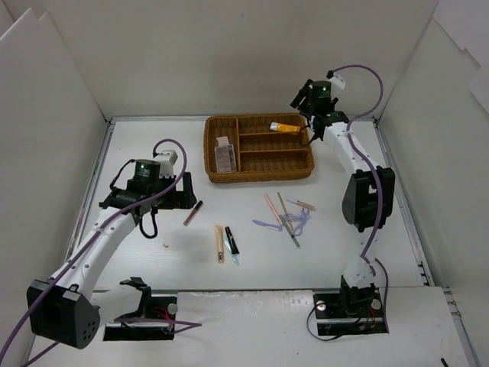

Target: Organize the makeup

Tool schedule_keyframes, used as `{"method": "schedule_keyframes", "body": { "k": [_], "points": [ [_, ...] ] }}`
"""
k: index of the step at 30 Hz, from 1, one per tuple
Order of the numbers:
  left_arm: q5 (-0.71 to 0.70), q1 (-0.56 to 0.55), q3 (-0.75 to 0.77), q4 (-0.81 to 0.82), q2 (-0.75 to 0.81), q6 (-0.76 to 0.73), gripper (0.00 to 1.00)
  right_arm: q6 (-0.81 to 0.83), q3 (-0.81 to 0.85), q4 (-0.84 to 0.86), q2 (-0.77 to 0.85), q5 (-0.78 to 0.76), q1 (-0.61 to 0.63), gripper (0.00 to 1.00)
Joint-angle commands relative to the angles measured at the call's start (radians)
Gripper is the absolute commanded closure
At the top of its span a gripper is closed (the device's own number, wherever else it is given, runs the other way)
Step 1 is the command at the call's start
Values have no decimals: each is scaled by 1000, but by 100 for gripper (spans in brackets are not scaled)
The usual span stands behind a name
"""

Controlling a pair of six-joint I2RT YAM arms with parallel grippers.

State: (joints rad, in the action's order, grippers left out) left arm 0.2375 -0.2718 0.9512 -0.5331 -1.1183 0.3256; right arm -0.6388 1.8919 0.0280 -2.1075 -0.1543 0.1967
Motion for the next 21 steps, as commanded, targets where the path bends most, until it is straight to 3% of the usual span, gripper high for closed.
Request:
{"method": "schedule_keyframes", "body": {
  "k": [1,5,9,13,21],
  "points": [
    [11,8,32,33,14,-7,1,184,-28,-23,165,-33,-2,36],
    [5,17,35,33,11,1,1,348,-79,-118,259,33,38,45],
    [2,42,44,35,3,10,1,505,-193,-258,357,134,157,56],
    [-3,91,54,28,-15,23,1,502,-336,-330,457,208,279,63],
    [-46,140,80,-5,-26,20,1,370,-517,-392,465,252,578,58]
  ]
}}
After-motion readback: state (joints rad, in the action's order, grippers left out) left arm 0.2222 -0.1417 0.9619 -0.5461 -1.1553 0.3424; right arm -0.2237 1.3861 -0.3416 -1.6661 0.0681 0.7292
